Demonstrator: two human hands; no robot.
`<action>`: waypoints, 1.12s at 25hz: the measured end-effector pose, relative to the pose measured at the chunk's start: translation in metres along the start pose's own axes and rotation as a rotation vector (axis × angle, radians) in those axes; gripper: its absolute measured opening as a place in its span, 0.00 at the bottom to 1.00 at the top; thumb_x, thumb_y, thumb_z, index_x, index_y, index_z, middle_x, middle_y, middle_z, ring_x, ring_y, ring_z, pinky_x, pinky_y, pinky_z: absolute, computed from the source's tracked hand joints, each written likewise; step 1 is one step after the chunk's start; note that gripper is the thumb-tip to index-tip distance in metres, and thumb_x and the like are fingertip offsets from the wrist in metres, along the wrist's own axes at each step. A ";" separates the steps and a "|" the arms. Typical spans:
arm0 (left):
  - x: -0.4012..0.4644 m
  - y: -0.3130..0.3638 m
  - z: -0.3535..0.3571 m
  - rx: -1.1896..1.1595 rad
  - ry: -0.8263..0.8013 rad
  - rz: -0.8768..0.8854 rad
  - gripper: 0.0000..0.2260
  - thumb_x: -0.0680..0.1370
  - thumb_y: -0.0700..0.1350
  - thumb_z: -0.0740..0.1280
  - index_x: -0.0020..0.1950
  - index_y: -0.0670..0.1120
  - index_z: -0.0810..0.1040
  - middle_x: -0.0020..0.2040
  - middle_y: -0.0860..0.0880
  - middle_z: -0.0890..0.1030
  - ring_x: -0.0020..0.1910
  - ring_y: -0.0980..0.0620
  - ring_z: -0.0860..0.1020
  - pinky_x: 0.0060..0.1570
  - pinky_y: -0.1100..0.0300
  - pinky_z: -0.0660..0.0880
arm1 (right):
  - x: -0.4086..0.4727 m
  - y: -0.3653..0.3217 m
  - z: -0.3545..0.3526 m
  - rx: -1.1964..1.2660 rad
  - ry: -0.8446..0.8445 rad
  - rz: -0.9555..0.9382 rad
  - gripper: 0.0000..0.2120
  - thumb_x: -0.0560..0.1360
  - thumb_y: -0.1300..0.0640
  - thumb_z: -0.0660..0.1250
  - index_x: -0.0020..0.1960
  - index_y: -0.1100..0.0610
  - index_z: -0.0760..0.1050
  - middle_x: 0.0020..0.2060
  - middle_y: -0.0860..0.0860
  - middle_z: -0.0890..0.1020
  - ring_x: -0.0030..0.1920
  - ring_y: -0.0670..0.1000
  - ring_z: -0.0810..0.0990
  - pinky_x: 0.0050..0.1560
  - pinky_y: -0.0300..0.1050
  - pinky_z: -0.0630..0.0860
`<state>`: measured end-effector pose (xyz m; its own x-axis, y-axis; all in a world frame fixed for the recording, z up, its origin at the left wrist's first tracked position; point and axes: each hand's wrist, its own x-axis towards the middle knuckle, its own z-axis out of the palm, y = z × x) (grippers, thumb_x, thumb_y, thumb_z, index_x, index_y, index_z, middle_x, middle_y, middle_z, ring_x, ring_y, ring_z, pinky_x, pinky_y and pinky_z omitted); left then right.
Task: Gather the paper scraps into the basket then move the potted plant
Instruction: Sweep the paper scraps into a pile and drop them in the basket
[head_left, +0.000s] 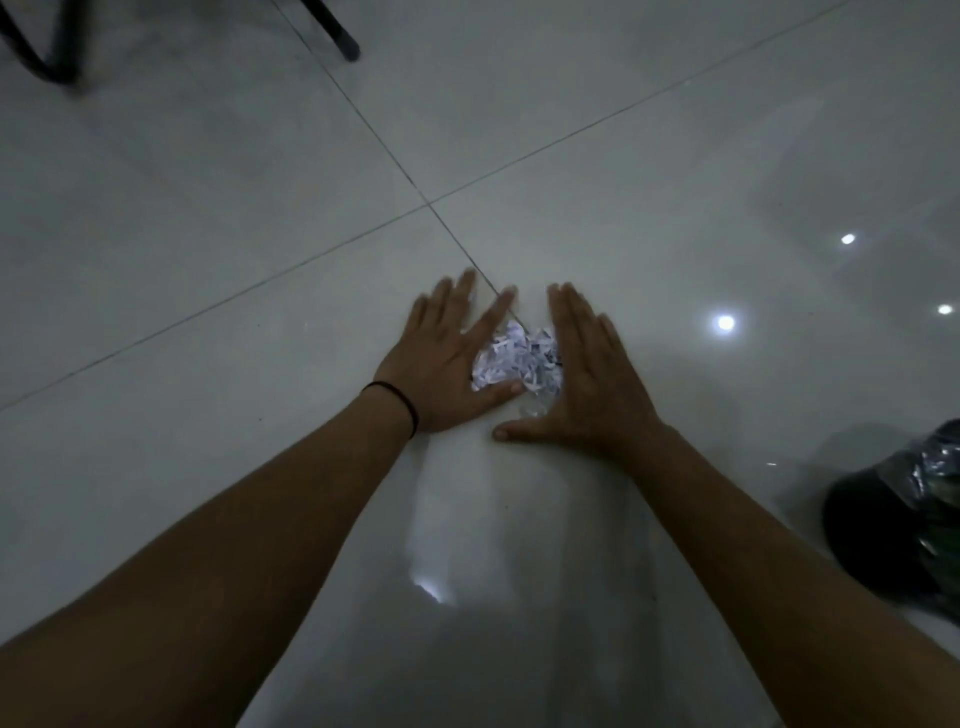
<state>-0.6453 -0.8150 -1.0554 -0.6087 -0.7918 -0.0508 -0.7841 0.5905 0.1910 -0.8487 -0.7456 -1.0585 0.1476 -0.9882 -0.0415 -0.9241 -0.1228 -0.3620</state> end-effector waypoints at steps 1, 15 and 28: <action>0.004 0.003 0.004 0.059 0.002 0.061 0.39 0.74 0.73 0.50 0.80 0.55 0.47 0.80 0.41 0.50 0.78 0.37 0.50 0.75 0.39 0.52 | 0.008 0.001 -0.002 0.005 -0.025 -0.035 0.71 0.55 0.15 0.60 0.81 0.58 0.38 0.81 0.54 0.44 0.81 0.52 0.42 0.80 0.58 0.47; -0.037 0.008 0.009 -0.036 0.246 -0.150 0.15 0.77 0.54 0.56 0.37 0.48 0.75 0.31 0.48 0.79 0.29 0.45 0.77 0.29 0.59 0.63 | 0.023 -0.018 0.019 0.144 0.096 -0.147 0.65 0.57 0.21 0.68 0.82 0.53 0.47 0.81 0.54 0.49 0.81 0.53 0.49 0.79 0.47 0.51; -0.057 0.009 -0.014 -0.591 0.329 -0.530 0.15 0.68 0.48 0.66 0.25 0.47 0.65 0.22 0.52 0.69 0.24 0.58 0.70 0.24 0.68 0.61 | -0.011 -0.044 0.039 0.185 0.230 -0.217 0.55 0.64 0.26 0.68 0.79 0.57 0.59 0.76 0.52 0.67 0.77 0.55 0.64 0.78 0.56 0.57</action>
<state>-0.6162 -0.7665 -1.0371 -0.0422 -0.9991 -0.0085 -0.7072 0.0239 0.7066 -0.7956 -0.7262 -1.0779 0.2305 -0.9385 0.2571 -0.7976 -0.3336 -0.5026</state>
